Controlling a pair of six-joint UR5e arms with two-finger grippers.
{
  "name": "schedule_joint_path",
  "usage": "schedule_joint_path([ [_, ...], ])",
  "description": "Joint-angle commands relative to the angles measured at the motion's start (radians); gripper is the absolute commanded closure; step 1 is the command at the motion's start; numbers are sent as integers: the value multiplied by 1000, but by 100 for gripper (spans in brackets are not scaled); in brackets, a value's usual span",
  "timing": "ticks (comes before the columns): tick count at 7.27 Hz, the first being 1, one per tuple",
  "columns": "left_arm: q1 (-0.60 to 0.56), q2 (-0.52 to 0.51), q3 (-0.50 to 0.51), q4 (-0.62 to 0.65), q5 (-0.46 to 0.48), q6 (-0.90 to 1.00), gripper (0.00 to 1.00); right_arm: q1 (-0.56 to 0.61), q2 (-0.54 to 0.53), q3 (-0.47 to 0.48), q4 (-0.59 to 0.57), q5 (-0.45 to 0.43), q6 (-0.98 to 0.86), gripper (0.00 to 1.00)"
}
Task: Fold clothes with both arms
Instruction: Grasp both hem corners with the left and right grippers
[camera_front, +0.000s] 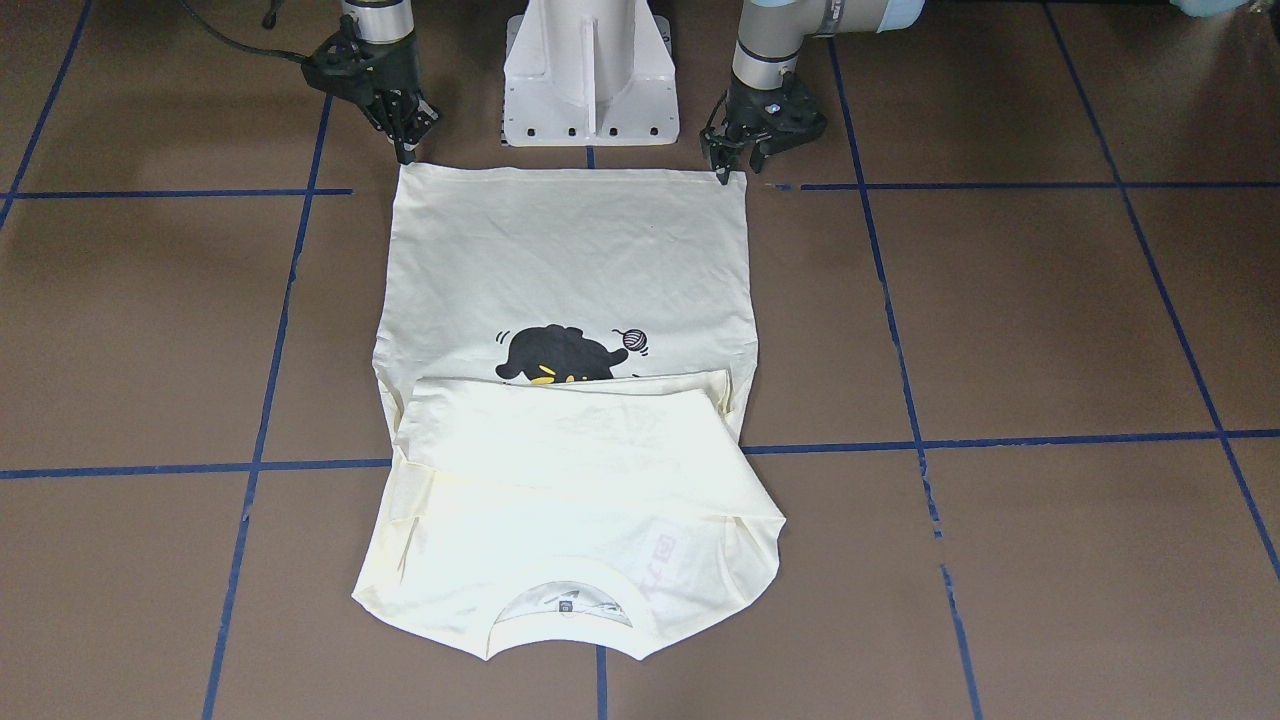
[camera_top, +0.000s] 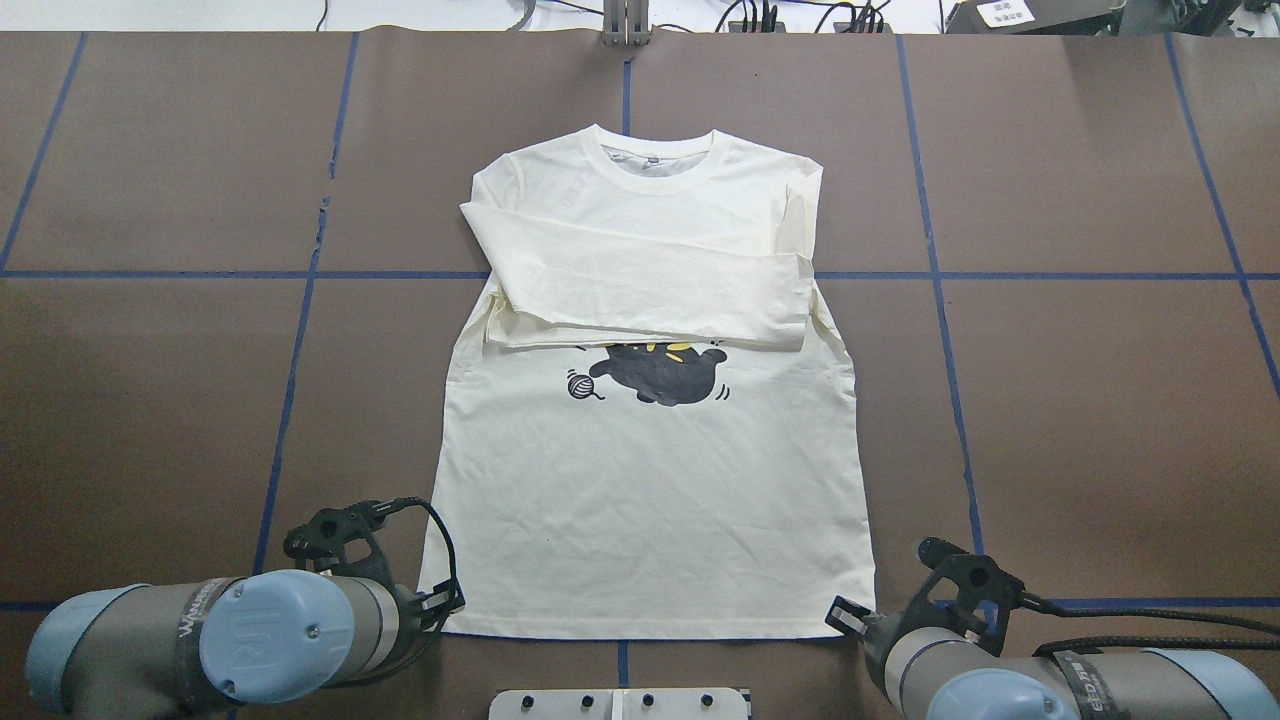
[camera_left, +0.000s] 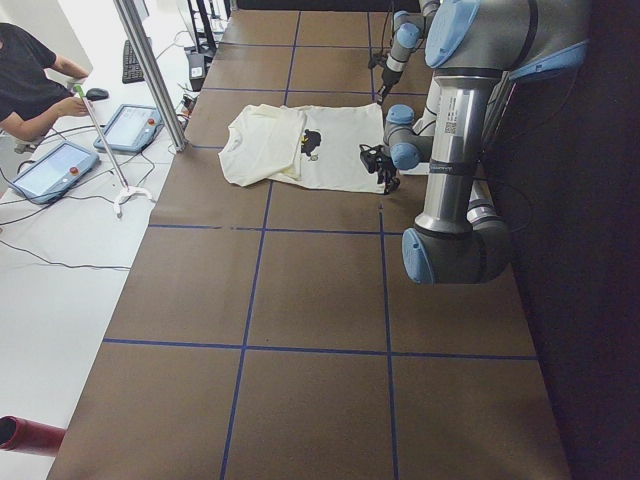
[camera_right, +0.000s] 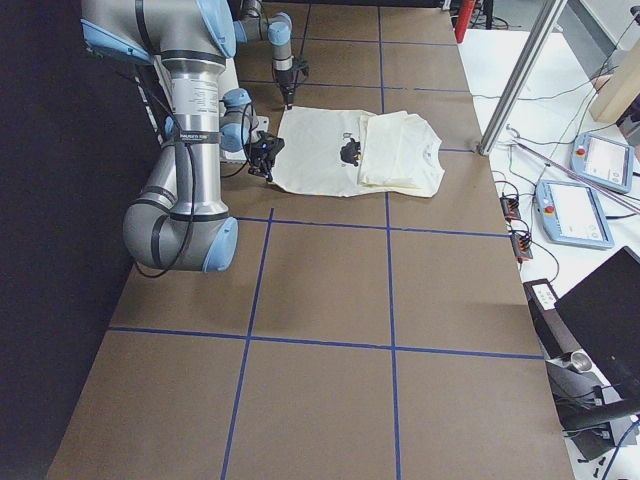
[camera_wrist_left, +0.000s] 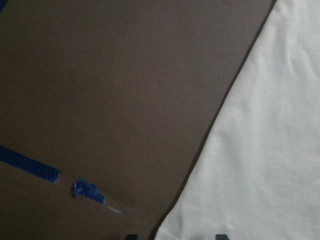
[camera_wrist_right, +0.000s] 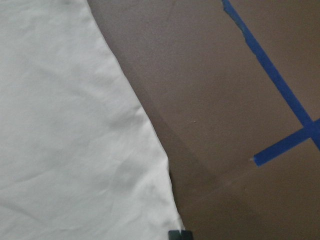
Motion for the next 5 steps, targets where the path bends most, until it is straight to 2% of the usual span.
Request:
schedule_joint_path([
  [1,3,-1,10,-3,1,2,43,0,1,1,0,-1,0,100],
  [2,5,-4,22,-3,-1,2,45,0,-1,1,-2,-3,0,100],
  [4,6,-3,24,-3,-1,-4,65,0,1,4,0,-3,2,100],
  [5,8,-4,24,-3,-1,-5,70,0,1,4,0,-3,2,100],
])
